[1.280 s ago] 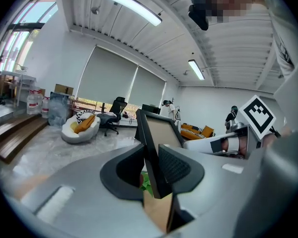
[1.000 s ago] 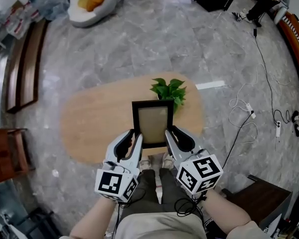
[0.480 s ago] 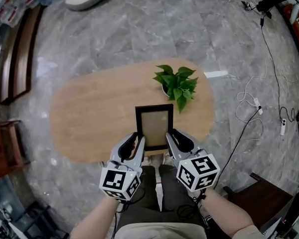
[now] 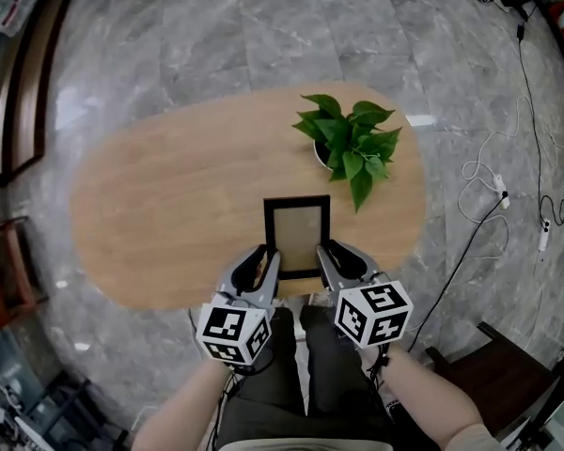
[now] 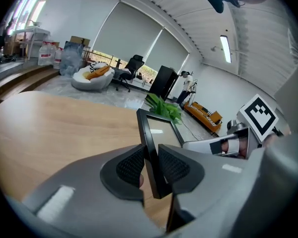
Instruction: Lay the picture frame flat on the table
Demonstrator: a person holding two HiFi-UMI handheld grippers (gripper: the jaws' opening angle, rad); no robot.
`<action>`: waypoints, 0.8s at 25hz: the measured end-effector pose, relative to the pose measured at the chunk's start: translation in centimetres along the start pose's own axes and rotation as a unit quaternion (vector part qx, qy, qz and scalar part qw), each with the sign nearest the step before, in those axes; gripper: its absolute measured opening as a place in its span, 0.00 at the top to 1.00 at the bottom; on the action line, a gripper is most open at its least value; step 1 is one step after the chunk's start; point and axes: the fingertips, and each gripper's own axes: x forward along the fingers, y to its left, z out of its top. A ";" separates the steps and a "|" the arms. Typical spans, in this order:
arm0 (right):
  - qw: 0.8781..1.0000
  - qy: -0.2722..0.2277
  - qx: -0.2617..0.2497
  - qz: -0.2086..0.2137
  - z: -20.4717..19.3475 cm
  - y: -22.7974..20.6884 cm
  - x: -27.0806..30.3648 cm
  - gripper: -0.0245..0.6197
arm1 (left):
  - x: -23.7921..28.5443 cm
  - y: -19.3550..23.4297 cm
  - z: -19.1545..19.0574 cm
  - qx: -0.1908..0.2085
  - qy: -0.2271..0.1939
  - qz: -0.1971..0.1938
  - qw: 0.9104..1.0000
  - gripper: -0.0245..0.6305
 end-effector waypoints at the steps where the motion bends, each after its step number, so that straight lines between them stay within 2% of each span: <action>1: 1.000 0.006 0.002 -0.001 -0.7 -0.5 0.6 0.84 | 0.5 0.4 -0.9 -0.007 0.007 0.001 1.000 0.80; 4: 1.000 0.027 0.011 -0.004 -2.6 -1.8 2.4 0.84 | 2.0 1.5 -3.2 -0.021 0.025 0.005 0.999 0.80; 9: 0.998 0.052 0.022 -0.006 -5.0 -3.6 4.8 0.84 | 4.0 2.7 -5.7 -0.018 0.050 0.006 0.999 0.80; 20: 0.996 0.084 0.011 -0.013 -7.5 -5.3 7.0 0.84 | 5.7 3.8 -9.0 -0.026 0.096 0.017 0.995 0.79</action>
